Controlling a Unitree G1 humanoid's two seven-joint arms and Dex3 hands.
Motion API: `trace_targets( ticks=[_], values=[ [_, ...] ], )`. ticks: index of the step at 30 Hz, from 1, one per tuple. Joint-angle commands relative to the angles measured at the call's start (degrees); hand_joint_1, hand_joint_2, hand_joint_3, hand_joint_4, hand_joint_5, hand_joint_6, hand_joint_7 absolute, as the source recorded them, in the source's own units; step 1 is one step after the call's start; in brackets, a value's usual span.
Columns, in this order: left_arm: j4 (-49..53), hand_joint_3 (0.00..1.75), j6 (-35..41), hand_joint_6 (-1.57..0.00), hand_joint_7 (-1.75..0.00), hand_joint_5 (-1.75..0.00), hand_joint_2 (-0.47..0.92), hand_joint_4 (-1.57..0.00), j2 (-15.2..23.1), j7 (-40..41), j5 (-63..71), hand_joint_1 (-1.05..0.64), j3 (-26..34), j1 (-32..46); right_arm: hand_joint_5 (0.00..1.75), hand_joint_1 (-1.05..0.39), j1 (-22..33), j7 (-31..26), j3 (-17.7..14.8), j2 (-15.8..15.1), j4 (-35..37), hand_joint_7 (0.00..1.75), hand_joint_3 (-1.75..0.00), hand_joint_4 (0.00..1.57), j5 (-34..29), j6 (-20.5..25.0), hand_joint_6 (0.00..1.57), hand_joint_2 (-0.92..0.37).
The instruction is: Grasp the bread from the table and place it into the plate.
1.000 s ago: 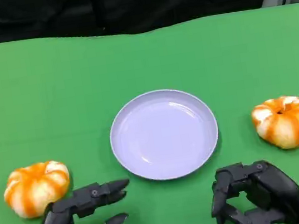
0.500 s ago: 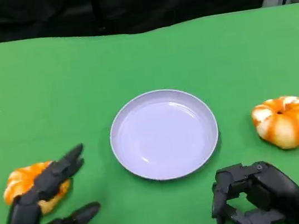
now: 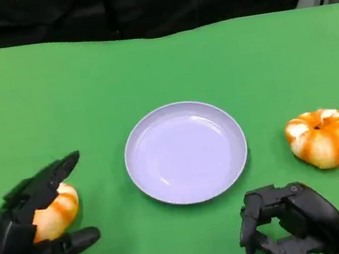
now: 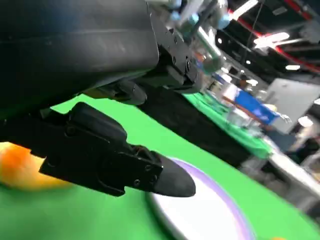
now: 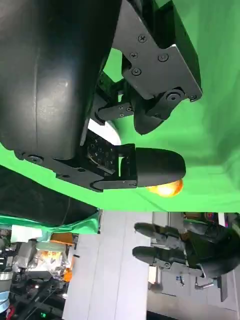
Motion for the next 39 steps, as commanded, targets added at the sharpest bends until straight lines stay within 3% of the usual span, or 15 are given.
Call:
trace_targets(
  ticks=[1, 15, 19, 39],
  values=[
    [-3.8, 0.14, 6.9, -0.52, -0.03, -0.01, 0.92, -0.46, 2.4, 6.3, 6.7, -0.85, -0.9, 1.4, 1.39, 0.1, -0.4, 0.2, -0.7, -0.7, 0.5, 1.11, -1.05, 0.91, 0.2, -0.4, 0.91, -0.59],
    [-5.5, 0.17, 21.4, -0.57, -0.02, 0.0, 0.92, -0.4, 6.3, 10.4, 10.1, -0.88, -7.5, 1.8, 1.38, 0.11, -0.5, 0.2, -0.6, -0.4, 0.6, 1.1, -1.06, 0.91, 0.3, -0.9, 0.91, -0.59],
    [0.1, 0.18, 24.2, -0.56, -0.01, 0.0, 0.92, -0.4, 8.0, 11.7, 11.1, -0.87, -10.0, -0.4, 1.39, 0.11, -0.4, -0.1, -0.6, -0.6, 0.3, 1.11, -1.07, 0.91, 0.0, -0.7, 0.91, -0.59],
    [20.4, 0.2, 25.8, -0.55, 0.0, -0.01, 0.92, -0.43, 11.0, 14.8, 7.4, -0.88, -17.3, -10.7, 1.41, 0.11, -0.3, 0.3, -0.6, -0.6, 0.0, 1.12, -1.09, 0.91, 0.1, -0.4, 0.91, -0.57]
  ],
)
